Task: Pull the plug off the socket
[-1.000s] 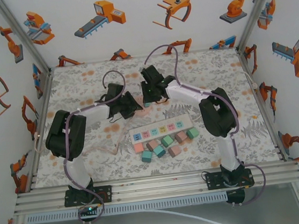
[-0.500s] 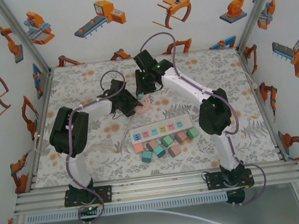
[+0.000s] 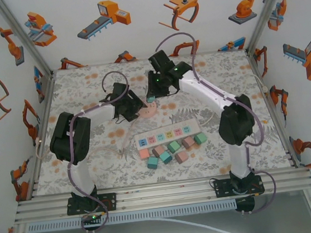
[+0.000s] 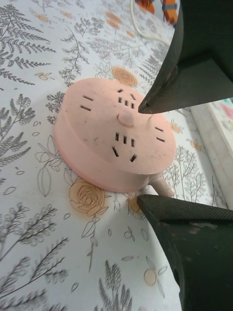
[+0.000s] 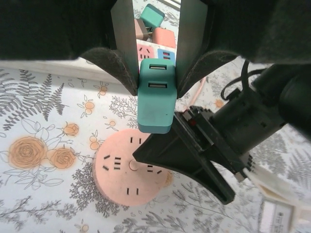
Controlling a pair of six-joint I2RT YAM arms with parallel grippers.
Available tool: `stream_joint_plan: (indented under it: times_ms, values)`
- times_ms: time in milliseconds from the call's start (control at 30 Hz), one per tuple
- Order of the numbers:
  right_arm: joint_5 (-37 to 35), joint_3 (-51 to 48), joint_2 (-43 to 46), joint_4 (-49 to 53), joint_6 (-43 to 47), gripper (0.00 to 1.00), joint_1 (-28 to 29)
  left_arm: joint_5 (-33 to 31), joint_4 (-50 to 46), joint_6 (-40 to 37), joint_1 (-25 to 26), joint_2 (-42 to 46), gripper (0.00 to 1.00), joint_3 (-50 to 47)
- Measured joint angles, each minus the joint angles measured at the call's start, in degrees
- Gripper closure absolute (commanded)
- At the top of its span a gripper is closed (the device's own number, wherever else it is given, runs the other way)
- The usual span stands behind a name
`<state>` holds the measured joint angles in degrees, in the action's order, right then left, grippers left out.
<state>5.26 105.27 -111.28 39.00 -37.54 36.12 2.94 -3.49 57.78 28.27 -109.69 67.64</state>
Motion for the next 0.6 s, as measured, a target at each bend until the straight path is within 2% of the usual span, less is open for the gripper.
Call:
stream_joint_plan:
  times_ms: [167, 367, 467, 600]
  values:
    - [2.5, -12.3, 13.9, -10.6, -0.7, 1.0, -3.2, -1.9, -1.0, -6.4, -1.3, 1.0, 0.24, 0.1]
    - [6.8, -29.2, 30.2, -22.8, -4.3, 1.0, -9.9, -4.1, -4.2, -14.4, -2.2, 5.1, 0.18, -0.4]
    - [8.5, -37.8, 37.8, -25.8, -5.6, 1.0, -13.6, -3.7, -4.0, -18.9, -2.2, 11.4, 0.16, -1.6]
    - [11.2, -48.2, 47.3, -26.9, -6.4, 1.0, -17.0, 0.2, -0.6, -25.8, -2.2, 22.8, 0.13, -5.2]
